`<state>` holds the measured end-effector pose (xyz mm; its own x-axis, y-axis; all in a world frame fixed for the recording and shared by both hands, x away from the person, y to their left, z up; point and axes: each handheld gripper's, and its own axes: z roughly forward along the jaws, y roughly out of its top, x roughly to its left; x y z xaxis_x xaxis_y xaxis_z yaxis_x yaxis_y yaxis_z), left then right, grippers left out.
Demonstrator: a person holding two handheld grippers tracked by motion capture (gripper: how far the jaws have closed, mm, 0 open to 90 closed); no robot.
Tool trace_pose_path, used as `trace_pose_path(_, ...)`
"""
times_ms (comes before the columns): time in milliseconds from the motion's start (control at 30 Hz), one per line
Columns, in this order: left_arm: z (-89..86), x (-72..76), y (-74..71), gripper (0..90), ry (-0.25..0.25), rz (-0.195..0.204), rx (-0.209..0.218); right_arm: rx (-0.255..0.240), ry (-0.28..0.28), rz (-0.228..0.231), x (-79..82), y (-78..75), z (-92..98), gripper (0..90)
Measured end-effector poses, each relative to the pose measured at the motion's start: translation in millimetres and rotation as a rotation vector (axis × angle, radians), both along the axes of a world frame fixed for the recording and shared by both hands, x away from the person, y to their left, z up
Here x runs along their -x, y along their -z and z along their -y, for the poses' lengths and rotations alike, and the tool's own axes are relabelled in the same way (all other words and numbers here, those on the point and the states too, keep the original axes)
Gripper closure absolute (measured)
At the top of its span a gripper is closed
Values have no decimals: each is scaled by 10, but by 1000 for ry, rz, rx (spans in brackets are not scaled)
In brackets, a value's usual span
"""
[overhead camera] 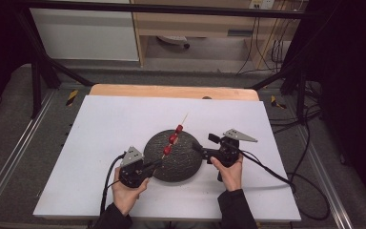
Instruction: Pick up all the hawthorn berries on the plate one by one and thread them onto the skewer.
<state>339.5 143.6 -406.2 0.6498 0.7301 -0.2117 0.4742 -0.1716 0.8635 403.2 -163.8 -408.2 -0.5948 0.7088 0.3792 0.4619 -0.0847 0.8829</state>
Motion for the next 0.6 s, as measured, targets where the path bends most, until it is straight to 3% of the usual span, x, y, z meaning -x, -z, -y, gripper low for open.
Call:
trace_pose_path(300,-43,-70,-55,884,52,-24,-47,184,-67,-72,63,154,162,5)
trace_pose_path(600,-103,-151,-99,884,84,-55,-105,283,-107,-84,162,261,340,4)
